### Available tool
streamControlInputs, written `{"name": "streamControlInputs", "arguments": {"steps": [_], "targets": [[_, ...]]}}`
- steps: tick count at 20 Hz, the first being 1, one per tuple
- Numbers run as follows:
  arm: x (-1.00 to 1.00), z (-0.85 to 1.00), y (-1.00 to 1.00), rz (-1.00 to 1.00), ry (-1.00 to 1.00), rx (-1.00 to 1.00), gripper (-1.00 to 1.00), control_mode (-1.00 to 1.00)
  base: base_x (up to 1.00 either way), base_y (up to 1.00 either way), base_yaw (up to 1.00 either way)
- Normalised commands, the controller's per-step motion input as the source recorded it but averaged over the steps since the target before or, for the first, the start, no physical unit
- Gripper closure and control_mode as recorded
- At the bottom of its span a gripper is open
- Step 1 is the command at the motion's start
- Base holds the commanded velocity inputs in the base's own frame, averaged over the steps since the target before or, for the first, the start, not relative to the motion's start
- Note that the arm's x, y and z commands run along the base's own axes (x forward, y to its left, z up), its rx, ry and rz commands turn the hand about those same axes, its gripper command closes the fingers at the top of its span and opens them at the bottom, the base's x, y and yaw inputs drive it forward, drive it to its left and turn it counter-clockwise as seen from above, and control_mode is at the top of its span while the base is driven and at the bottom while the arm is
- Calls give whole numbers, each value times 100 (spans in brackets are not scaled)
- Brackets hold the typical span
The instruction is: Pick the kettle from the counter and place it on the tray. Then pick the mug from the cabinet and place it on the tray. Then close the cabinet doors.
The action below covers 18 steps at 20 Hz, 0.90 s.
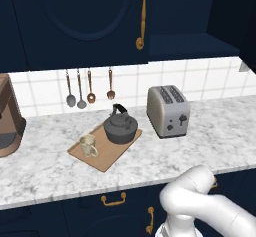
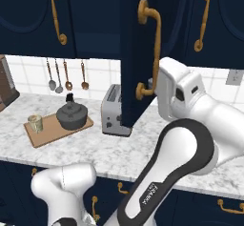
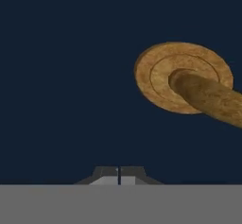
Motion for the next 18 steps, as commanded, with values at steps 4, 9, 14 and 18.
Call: {"name": "streamControlInputs", "arguments": {"steps": [4, 9, 14, 18], "targets": [[2, 0, 99, -2, -3, -2, 100, -100, 0, 0, 0], [13, 2, 85, -7, 0, 0, 100, -100, 0, 0, 0], [38, 22, 63, -10, 0, 0, 100, -100, 0, 0, 0], [50, 35, 41, -9, 0, 2, 100, -100, 0, 0, 0]]}}
